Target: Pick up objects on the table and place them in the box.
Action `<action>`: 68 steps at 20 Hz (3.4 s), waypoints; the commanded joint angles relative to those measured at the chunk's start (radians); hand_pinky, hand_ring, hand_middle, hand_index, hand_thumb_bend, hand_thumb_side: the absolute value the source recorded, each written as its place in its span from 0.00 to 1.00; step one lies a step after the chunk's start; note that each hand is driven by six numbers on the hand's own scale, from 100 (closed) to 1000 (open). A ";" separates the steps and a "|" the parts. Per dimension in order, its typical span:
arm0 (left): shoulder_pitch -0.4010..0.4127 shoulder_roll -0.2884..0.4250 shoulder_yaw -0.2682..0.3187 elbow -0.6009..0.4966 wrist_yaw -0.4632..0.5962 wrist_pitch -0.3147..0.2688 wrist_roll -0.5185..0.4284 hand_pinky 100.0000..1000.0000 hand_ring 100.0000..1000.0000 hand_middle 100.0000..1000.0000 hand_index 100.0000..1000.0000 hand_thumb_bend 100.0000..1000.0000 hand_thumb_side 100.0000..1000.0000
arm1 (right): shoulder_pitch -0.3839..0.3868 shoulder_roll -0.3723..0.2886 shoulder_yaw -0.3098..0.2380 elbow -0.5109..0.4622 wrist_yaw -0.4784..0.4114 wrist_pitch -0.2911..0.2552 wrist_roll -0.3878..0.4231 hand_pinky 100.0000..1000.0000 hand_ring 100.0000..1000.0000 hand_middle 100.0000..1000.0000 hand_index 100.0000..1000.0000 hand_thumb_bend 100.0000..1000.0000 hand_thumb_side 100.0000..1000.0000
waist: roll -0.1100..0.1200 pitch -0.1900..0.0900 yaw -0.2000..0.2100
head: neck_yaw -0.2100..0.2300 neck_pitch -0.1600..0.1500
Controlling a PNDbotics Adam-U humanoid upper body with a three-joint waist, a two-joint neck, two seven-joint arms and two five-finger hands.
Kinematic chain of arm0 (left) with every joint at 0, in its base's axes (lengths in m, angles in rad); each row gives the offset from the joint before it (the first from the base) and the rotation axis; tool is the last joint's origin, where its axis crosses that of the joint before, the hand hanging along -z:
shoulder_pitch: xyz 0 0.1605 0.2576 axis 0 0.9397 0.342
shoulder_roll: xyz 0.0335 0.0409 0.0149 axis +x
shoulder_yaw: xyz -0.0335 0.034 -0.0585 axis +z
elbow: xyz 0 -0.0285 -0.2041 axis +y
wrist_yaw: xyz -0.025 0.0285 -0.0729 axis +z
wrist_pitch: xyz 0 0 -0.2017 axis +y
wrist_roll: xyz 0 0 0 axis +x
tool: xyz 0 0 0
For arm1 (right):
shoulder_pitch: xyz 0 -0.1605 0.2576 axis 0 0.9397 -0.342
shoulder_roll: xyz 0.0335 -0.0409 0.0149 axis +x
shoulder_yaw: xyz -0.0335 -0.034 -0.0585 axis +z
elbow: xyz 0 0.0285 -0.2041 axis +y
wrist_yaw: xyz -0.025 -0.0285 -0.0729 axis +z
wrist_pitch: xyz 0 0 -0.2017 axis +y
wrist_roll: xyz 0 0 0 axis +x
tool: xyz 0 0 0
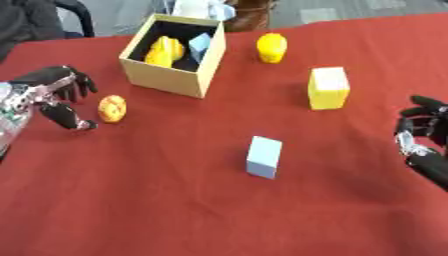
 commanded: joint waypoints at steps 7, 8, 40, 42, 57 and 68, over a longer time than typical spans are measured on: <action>-0.058 -0.034 -0.011 0.087 -0.041 -0.017 0.011 0.55 0.51 0.53 0.71 0.50 0.00 | -0.008 -0.003 -0.004 -0.011 -0.006 -0.003 0.000 0.62 0.64 0.63 0.84 0.00 0.28 | -0.022 -0.027 -0.005 | 0.004 -0.012; -0.063 -0.040 -0.011 0.097 -0.048 -0.018 0.011 0.55 0.50 0.52 0.70 0.48 0.00 | -0.009 -0.003 -0.004 -0.011 -0.006 -0.003 0.000 0.62 0.64 0.63 0.84 0.00 0.28 | -0.022 -0.027 -0.005 | 0.005 -0.012; -0.318 -0.009 0.039 -0.021 -0.154 0.043 0.125 0.46 0.40 0.37 0.55 0.30 0.00 | -0.005 -0.007 0.005 -0.007 -0.009 -0.004 0.008 0.62 0.64 0.63 0.84 0.00 0.31 | 0.002 -0.036 -0.049 | 0.021 -0.023; -0.366 -0.027 0.033 0.025 -0.190 0.032 0.122 0.46 0.40 0.37 0.55 0.30 0.00 | -0.006 -0.008 0.002 -0.007 -0.009 -0.003 0.005 0.62 0.64 0.63 0.84 0.00 0.31 | 0.001 -0.034 -0.044 | 0.016 -0.025; -0.432 -0.233 0.165 0.280 -0.373 0.131 0.253 0.69 0.73 0.73 0.84 0.70 0.26 | -0.050 -0.008 0.020 -0.018 -0.019 -0.012 0.027 0.62 0.64 0.64 0.84 0.00 0.30 | 0.026 0.002 -0.163 | 0.065 -0.066; -0.420 -0.233 0.155 0.354 -0.345 0.132 0.439 0.71 0.76 0.75 0.85 0.75 0.33 | -0.042 -0.006 0.009 -0.014 -0.016 -0.011 0.020 0.62 0.64 0.64 0.84 0.00 0.29 | 0.010 -0.009 -0.123 | 0.045 -0.053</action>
